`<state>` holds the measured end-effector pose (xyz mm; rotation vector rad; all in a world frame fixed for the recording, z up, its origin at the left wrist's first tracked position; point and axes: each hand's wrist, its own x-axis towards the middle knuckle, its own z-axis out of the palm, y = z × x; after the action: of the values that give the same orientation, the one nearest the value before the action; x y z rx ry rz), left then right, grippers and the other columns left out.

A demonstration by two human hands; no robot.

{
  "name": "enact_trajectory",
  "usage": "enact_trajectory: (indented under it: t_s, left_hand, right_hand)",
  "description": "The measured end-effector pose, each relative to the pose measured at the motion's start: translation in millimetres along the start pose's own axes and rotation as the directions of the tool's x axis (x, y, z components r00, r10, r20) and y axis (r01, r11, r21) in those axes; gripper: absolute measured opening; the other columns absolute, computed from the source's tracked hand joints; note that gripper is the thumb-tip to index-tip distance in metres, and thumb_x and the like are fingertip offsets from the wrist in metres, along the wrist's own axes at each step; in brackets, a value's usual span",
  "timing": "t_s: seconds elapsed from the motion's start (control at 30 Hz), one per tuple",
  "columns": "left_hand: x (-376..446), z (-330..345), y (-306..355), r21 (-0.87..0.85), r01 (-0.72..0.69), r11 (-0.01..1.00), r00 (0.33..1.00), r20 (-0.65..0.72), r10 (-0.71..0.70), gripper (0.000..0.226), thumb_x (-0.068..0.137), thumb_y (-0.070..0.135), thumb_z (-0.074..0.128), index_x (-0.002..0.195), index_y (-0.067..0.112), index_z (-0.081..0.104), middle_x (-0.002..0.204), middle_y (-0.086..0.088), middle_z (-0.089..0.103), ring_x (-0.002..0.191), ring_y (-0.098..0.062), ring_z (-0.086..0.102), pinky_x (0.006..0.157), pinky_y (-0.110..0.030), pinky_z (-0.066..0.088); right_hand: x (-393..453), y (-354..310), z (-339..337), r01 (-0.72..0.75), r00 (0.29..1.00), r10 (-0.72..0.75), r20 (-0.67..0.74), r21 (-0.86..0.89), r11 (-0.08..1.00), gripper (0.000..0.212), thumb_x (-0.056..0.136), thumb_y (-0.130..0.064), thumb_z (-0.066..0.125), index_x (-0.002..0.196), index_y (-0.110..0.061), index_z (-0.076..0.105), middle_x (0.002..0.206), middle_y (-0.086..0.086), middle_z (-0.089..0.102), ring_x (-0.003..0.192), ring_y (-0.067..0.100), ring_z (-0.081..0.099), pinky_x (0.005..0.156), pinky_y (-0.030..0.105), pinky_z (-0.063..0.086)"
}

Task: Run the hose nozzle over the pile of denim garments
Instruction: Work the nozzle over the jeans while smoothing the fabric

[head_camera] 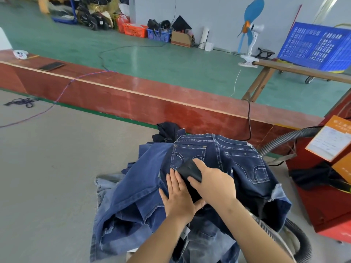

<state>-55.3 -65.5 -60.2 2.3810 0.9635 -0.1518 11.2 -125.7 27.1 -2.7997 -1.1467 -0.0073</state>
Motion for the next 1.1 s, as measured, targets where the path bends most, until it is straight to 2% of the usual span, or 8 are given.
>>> enact_trajectory:
  t_s: [0.17,0.27,0.43,0.53,0.63,0.73,0.93,1.1]
  left_hand:
    - [0.0,0.3,-4.3,-0.043,-0.022,0.999,1.0,0.001,0.022,0.124,0.075,0.082,0.042,0.143,0.009,-0.032,0.151,-0.002,-0.038,0.142,-0.021,-0.031,0.116,-0.052,-0.007]
    - [-0.3,1.2,-6.5,-0.043,-0.046,0.998,0.999,-0.003,0.046,0.129,0.072,0.085,0.043,0.143,0.009,-0.033,0.153,-0.004,-0.037,0.142,-0.021,-0.031,0.116,-0.053,-0.007]
    - [-0.3,0.8,-5.6,-0.052,-0.047,0.998,0.999,0.008,0.047,0.131,0.072,0.083,0.049,0.14,0.01,-0.036,0.144,0.001,-0.045,0.142,-0.021,-0.032,0.116,-0.054,-0.008]
    - [-2.4,0.9,-4.0,-0.047,-0.035,0.998,0.999,0.005,0.035,0.13,0.073,0.081,0.05,0.142,0.01,-0.035,0.147,-0.001,-0.043,0.142,-0.021,-0.032,0.116,-0.054,-0.006]
    - [-1.5,1.0,-3.4,-0.041,-0.031,0.999,0.999,0.008,0.031,0.128,0.077,0.075,0.054,0.141,0.009,-0.036,0.151,-0.003,-0.041,0.142,-0.022,-0.031,0.116,-0.054,-0.006]
    - [-0.5,0.9,-4.0,-0.054,-0.033,0.998,0.999,-0.002,0.033,0.127,0.078,0.072,0.055,0.14,0.01,-0.036,0.152,-0.003,-0.039,0.142,-0.021,-0.032,0.116,-0.054,-0.006]
    - [-0.7,1.0,-5.2,-0.039,-0.048,0.998,0.999,-0.002,0.048,0.116,0.076,0.075,0.037,0.134,0.01,-0.04,0.151,-0.003,-0.04,0.142,-0.021,-0.033,0.117,-0.054,-0.006]
    - [-1.1,-0.6,-3.6,0.025,-0.034,0.999,0.999,0.022,0.033,0.118,0.082,0.072,0.045,0.13,0.008,-0.042,0.147,-0.004,-0.044,0.14,-0.021,-0.034,0.117,-0.053,-0.005]
  right_hand:
    - [7.0,1.5,-30.8,-0.02,0.986,0.052,-0.158,0.195,0.981,0.058,0.092,-0.057,0.045,0.144,-0.045,0.022,0.094,-0.003,0.069,0.082,0.023,0.066,0.058,0.028,0.041]
    - [-5.0,21.5,-51.8,-0.038,0.989,0.069,-0.131,0.227,0.973,0.056,0.091,-0.057,0.048,0.141,-0.048,0.025,0.087,-0.01,0.063,0.074,0.018,0.058,0.054,0.027,0.038]
    - [-44.1,44.9,-46.9,-0.029,0.999,0.027,0.017,0.093,0.995,0.055,0.088,-0.059,0.048,0.137,-0.049,0.027,0.099,-0.01,0.067,0.091,0.019,0.064,0.064,0.029,0.041]
    - [-52.0,47.7,-37.6,-0.004,0.995,0.004,0.097,-0.002,1.0,0.054,0.089,-0.061,0.046,0.137,-0.047,0.026,0.101,-0.009,0.066,0.094,0.019,0.064,0.065,0.029,0.043]
    - [-52.9,42.7,-26.3,0.01,0.988,-0.007,0.157,-0.019,1.0,0.056,0.09,-0.058,0.045,0.14,-0.043,0.023,0.105,-0.008,0.065,0.096,0.018,0.064,0.063,0.029,0.04]
    - [-50.1,37.2,-18.4,0.007,0.988,-0.004,0.151,-0.02,1.0,0.055,0.091,-0.054,0.045,0.14,-0.039,0.024,0.104,-0.005,0.065,0.094,0.022,0.064,0.062,0.028,0.039]
    - [-31.1,18.1,-8.2,0.017,0.995,-0.011,0.102,-0.055,0.998,0.057,0.095,-0.049,0.044,0.144,-0.033,0.022,0.099,0.002,0.066,0.088,0.026,0.065,0.06,0.029,0.039]
    - [-12.8,0.2,-0.4,0.01,0.999,-0.01,0.035,-0.003,1.0,0.056,0.097,-0.048,0.04,0.147,-0.032,0.02,0.099,0.003,0.067,0.091,0.026,0.066,0.062,0.03,0.041]
